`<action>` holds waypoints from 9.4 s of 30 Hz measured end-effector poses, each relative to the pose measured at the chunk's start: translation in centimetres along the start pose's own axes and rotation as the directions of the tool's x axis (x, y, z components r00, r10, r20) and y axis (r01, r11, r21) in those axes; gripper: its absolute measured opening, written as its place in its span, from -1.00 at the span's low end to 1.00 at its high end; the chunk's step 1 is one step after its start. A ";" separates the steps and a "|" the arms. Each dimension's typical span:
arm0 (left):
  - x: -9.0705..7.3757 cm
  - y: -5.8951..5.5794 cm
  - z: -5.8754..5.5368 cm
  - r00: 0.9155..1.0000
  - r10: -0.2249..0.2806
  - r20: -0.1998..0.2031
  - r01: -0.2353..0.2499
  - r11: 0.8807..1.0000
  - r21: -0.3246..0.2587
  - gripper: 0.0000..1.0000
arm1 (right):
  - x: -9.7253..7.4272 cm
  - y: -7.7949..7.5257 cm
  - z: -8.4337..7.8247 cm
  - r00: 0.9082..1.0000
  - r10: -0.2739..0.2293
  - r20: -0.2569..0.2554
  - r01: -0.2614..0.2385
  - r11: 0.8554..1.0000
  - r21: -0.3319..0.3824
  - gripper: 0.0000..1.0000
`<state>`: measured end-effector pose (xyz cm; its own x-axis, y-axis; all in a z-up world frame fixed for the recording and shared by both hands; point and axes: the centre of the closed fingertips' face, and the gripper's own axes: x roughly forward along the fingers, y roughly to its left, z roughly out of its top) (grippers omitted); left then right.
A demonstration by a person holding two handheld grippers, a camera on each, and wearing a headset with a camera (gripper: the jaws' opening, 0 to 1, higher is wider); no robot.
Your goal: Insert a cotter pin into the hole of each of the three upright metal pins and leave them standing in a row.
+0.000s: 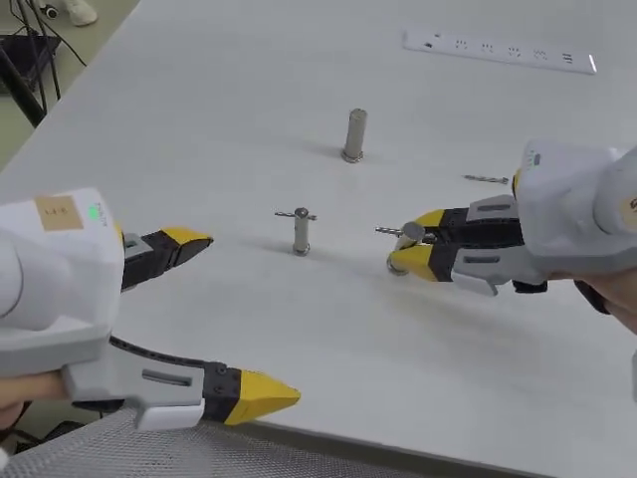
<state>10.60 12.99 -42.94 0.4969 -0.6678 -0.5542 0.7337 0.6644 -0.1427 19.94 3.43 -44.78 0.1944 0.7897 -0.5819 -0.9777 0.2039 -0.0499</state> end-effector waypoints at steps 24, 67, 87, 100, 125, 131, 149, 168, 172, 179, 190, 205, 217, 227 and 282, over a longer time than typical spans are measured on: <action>-0.5 0.6 0.0 1.000 0.019 -0.016 -0.019 1.000 0.009 0.98 | 0.6 -1.3 -0.8 1.000 0.012 0.002 -0.012 1.000 0.012 -0.85; 0.0 0.6 -0.4 0.999 0.013 -0.048 -0.013 1.000 0.006 0.97 | 0.4 -1.1 -1.1 0.999 -0.037 0.020 0.037 0.999 0.040 -0.82; 0.1 0.4 0.0 0.999 0.008 -0.037 -0.008 1.000 0.010 0.97 | -0.4 -1.2 0.1 0.996 -0.071 0.052 0.067 0.994 0.083 -0.20; 0.1 0.6 1.5 1.000 0.009 0.022 -0.008 1.000 -0.007 0.97 | -5.2 -0.9 4.3 0.964 -0.152 0.217 0.101 0.968 0.228 0.26; 0.3 1.8 2.1 0.998 0.039 0.054 -0.036 0.998 -0.058 0.98 | -10.7 0.4 -1.4 0.919 -0.382 0.103 0.277 0.806 0.523 0.93; 0.0 2.6 2.7 0.996 0.054 0.069 -0.050 0.997 -0.064 0.98 | -11.0 1.0 -2.7 0.914 -0.402 0.059 0.302 0.770 0.562 0.92; 0.5 4.1 5.1 0.996 0.045 0.079 -0.043 0.999 -0.028 0.98 | -12.6 0.0 -3.9 0.877 -0.480 0.008 0.380 0.705 0.599 0.90; 6.7 7.6 14.0 0.992 -0.009 0.130 -0.003 0.996 0.088 0.77 | -12.3 0.4 -3.8 0.875 -0.484 0.007 0.378 0.691 0.616 0.83; 7.8 7.9 14.7 0.991 -0.004 0.132 -0.011 0.994 0.113 0.60 | -12.6 0.3 -3.7 0.867 -0.498 0.007 0.388 0.684 0.618 0.82; 10.0 9.6 14.3 0.995 -0.003 0.096 -0.006 0.995 0.096 0.50 | -13.0 0.3 -3.8 0.860 -0.510 0.004 0.396 0.674 0.623 0.80; 12.6 11.9 12.8 1.000 0.001 0.027 -0.005 0.992 0.122 0.23 | -13.6 0.1 -4.5 0.848 -0.529 -0.022 0.423 0.651 0.630 0.79; 16.0 13.4 11.3 0.999 0.014 -0.038 -0.010 0.995 0.104 -0.15 | -13.7 0.3 -5.8 0.845 -0.531 -0.065 0.440 0.621 0.649 0.77; 17.6 14.2 10.6 0.998 0.002 -0.058 0.004 0.995 0.103 -0.51 | -13.4 0.6 -6.3 0.853 -0.516 -0.083 0.437 0.618 0.654 0.76; 18.5 15.7 10.5 0.999 0.011 -0.044 -0.005 0.993 0.114 -0.71 | -13.3 0.9 -6.4 0.855 -0.511 -0.089 0.436 0.615 0.657 0.75; 11.6 6.0 15.6 0.988 -0.142 0.055 0.119 0.946 0.302 -0.81 | -14.2 1.3 -4.7 0.845 -0.533 -0.030 0.429 0.645 0.633 0.75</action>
<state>27.98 3.94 -37.44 0.4128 -0.7729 -0.4820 0.8931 0.4475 0.0473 15.53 -10.21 -40.37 0.6832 0.5416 -0.4898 -0.4968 0.8364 0.2318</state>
